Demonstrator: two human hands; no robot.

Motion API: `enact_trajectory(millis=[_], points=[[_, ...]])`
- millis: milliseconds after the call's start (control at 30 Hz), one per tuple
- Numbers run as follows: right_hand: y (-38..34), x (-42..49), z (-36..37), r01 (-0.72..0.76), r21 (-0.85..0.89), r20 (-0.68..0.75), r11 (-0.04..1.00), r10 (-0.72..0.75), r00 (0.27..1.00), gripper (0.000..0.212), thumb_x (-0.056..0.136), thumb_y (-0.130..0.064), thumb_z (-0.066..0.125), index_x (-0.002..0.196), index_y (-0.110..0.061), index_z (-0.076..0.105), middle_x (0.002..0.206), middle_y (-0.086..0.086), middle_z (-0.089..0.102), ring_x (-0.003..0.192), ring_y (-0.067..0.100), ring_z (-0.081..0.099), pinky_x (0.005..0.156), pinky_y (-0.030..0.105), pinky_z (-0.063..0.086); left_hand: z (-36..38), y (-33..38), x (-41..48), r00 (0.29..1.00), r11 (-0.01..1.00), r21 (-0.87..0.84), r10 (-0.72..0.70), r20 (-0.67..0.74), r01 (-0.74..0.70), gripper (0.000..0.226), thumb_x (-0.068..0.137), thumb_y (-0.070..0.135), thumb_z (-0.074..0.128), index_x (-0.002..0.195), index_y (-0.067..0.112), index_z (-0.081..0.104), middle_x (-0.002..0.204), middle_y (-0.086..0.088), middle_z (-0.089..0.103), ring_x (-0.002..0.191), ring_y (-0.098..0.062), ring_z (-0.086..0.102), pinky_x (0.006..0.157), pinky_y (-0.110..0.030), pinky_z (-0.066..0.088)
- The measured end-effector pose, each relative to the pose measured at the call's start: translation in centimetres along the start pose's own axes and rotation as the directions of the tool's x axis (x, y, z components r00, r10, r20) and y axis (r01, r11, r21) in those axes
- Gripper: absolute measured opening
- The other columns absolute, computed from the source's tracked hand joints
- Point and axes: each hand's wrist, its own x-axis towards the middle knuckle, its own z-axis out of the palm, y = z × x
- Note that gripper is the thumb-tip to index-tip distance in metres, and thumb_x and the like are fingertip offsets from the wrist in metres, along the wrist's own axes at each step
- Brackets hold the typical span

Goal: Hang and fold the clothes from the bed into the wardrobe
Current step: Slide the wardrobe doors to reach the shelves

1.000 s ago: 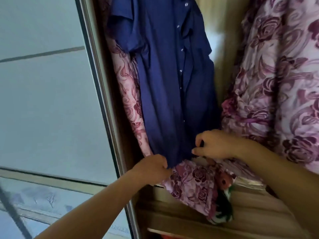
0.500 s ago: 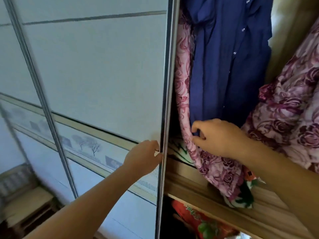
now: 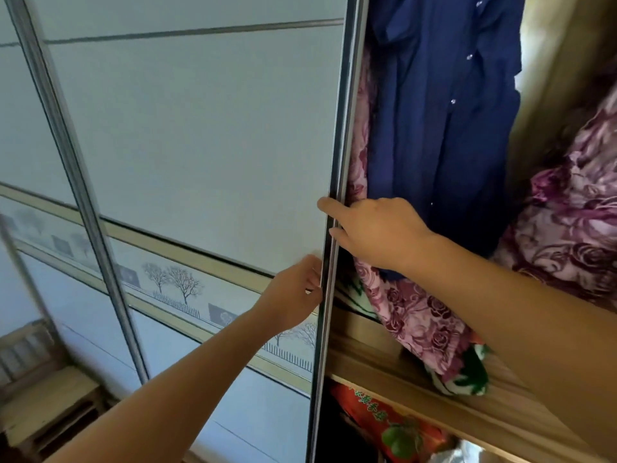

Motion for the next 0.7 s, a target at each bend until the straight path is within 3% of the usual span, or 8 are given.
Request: enact_trajectory(millis=[133,200,300,367,533,633,700], points=[[1.4,-2.7,0.1,-0.019,0.039,-0.012,0.999,0.02,1.0,0.051,0.102,-0.054,0.04,0.146,-0.032,0.027,0.074,-0.003,0.054,0.063,0.024,0.058,0.049,0.029,0.034,1.4,1.6,0.1,0.995,0.994,0.038,0.098,0.028,-0.099,0.025,0.092,0.013,0.06,0.114,0.022,0.055,0.101,0.008,0.067,0.096,-0.009,0.064,0.09,-0.037,0.055],[2.2,-4.1,-0.1,-0.051,0.018,-0.026,0.999,0.051,0.998,0.052,0.101,-0.057,0.041,0.144,-0.029,0.031,0.072,-0.004,0.052,0.061,0.023,0.058,0.048,0.029,0.034,2.5,2.0,0.1,0.982,0.97,0.157,0.182,0.044,-0.186,0.027,0.092,0.017,0.06,0.117,0.026,0.056,0.11,0.01,0.065,0.103,-0.01,0.061,0.093,-0.038,0.053],[3.4,-6.6,-0.2,-0.102,-0.008,-0.028,0.995,0.101,0.994,0.047,0.102,-0.054,0.043,0.139,-0.027,0.032,0.069,-0.004,0.054,0.057,0.021,0.053,0.048,0.028,0.033,4.5,2.2,0.0,0.933,0.833,0.425,0.347,0.097,-0.354,0.033,0.092,0.027,0.06,0.125,0.031,0.056,0.128,0.011,0.057,0.122,-0.014,0.052,0.102,-0.04,0.045],[4.5,-8.6,-0.5,-0.157,0.011,-0.033,0.988,0.157,0.987,0.043,0.101,-0.051,0.045,0.134,-0.026,0.033,0.066,-0.005,0.053,0.054,0.021,0.051,0.048,0.029,0.035,5.8,2.4,-0.2,0.886,0.726,0.52,0.436,0.159,-0.45,0.039,0.088,0.027,0.066,0.126,0.029,0.056,0.126,0.006,0.057,0.121,-0.021,0.053,0.1,-0.043,0.044],[5.8,-13.9,-2.7,-0.307,-0.013,-0.016,0.951,0.307,0.952,0.041,0.098,-0.044,0.053,0.13,-0.021,0.04,0.062,-0.006,0.049,0.051,0.022,0.052,0.047,0.031,0.045,9.4,3.7,0.0,0.762,0.565,0.54,0.593,0.259,-0.623,0.07,0.072,0.006,0.072,0.135,0.024,0.05,0.125,-0.002,0.053,0.114,-0.025,0.053,0.096,-0.043,0.045],[6.7,-16.7,-4.2,-0.392,-0.103,-0.068,0.914,0.387,0.92,0.044,0.092,-0.036,0.068,0.127,-0.015,0.053,0.09,0.005,0.059,0.078,0.027,0.06,0.056,0.04,0.053,11.7,5.5,0.2,0.699,0.517,0.509,0.66,0.275,-0.688,0.076,0.07,0.001,0.07,0.14,0.022,0.049,0.128,-0.004,0.051,0.116,-0.026,0.052,0.098,-0.044,0.043],[7.6,-18.5,-4.9,-0.382,-0.214,-0.182,0.899,0.348,0.92,0.048,0.086,-0.024,0.073,0.129,-0.008,0.057,0.11,0.017,0.058,0.098,0.035,0.057,0.072,0.048,0.051,13.3,6.9,0.3,0.669,0.497,0.491,0.69,0.276,-0.715,0.078,0.07,0.003,0.072,0.141,0.02,0.048,0.129,-0.004,0.049,0.117,-0.026,0.05,0.099,-0.042,0.042]])
